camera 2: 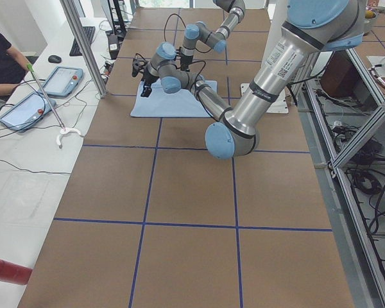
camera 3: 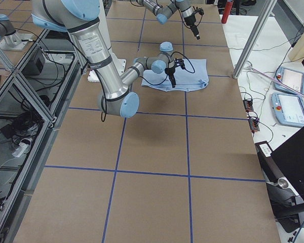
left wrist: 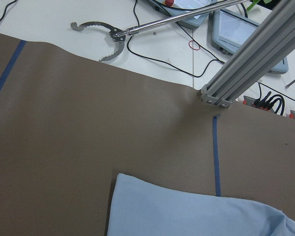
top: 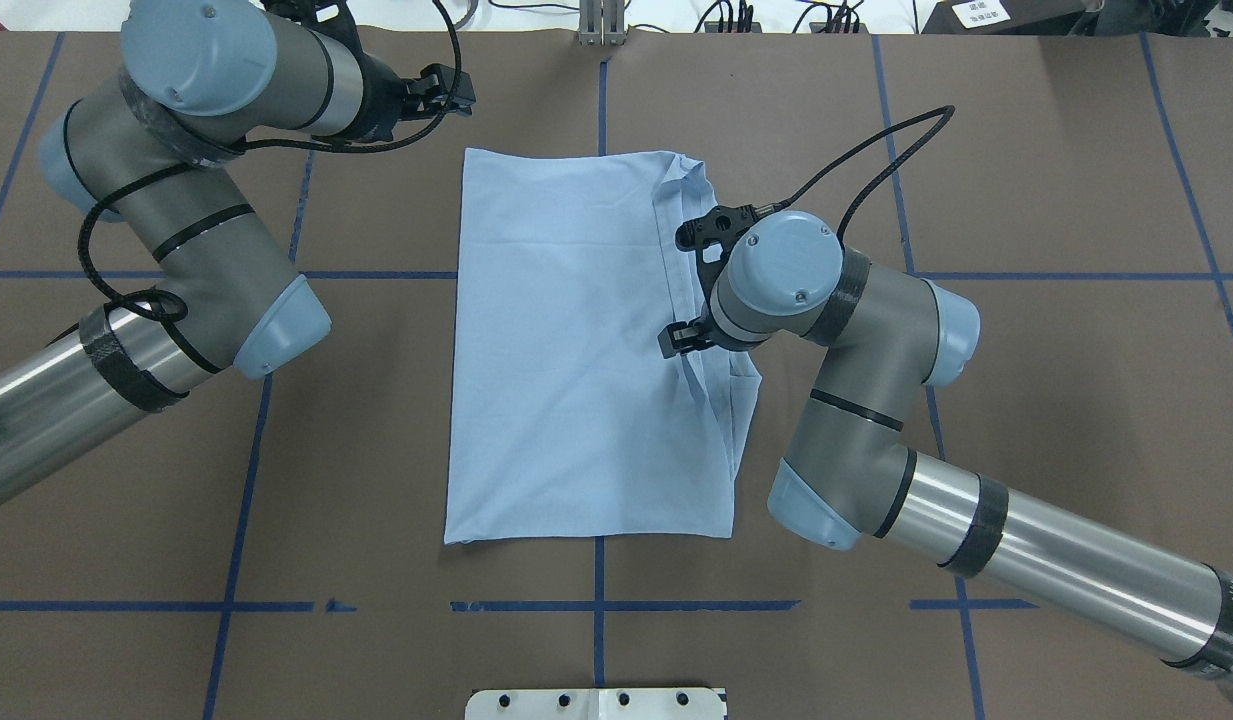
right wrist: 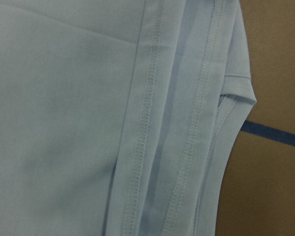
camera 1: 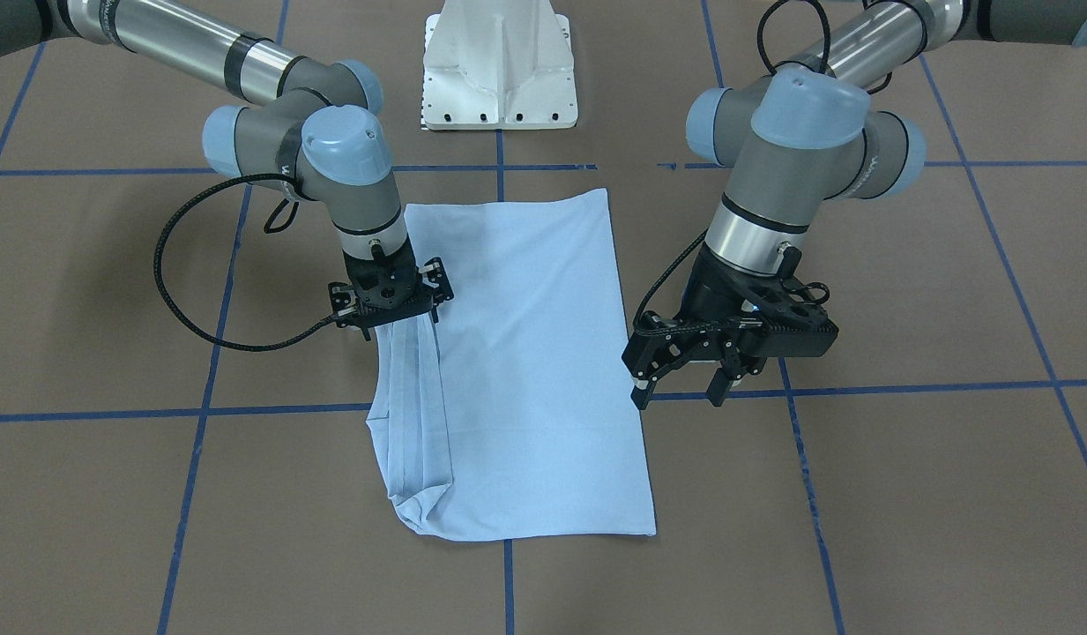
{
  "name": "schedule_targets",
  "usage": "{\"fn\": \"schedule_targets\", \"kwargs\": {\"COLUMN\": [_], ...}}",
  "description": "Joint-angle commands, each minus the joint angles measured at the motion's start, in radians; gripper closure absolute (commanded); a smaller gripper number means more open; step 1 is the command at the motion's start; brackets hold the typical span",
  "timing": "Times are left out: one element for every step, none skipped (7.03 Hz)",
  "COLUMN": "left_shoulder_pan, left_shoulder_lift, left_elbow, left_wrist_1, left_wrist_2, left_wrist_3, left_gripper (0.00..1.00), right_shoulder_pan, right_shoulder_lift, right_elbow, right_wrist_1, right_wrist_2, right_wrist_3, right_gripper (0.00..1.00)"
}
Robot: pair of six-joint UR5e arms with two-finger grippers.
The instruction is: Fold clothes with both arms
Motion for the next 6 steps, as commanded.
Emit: {"fn": "schedule_targets", "kwargs": {"left_shoulder_pan": [0.000,0.000,0.000,0.001,0.001,0.003], "left_shoulder_lift": [0.030,0.032,0.034,0.031,0.029,0.029], "left_elbow": [-0.002,-0.001,-0.002,-0.002,-0.002,-0.002], "left_wrist_1": [-0.017,-0.017,-0.017,-0.017,-0.017,-0.017], "left_wrist_2": [-0.037,-0.037,-0.037,-0.037,-0.037,-0.037], "left_wrist_3": [-0.001,-0.001,-0.001,-0.003,-0.005,-0.005], "left_gripper": [0.00,0.00,0.00,0.00,0.00,0.00], "right_shoulder_pan": [-0.002,-0.005,-0.005,-0.006,-0.006,-0.003], "right_shoulder_lift": [0.037,0.040,0.040,0.037,0.036,0.029], "right_elbow": [-0.053,-0.056,-0.059,-0.067,-0.073,-0.073], "right_wrist_1": [-0.033,-0.035,-0.035,-0.036,-0.036,-0.036], "right_wrist_2": [0.004,0.004,0.003,0.003,0.003,0.003], "right_wrist_3": [-0.067,-0.068,-0.068,-0.071,-0.090,-0.091], "right_gripper": [0.00,0.00,0.00,0.00,0.00,0.00]}}
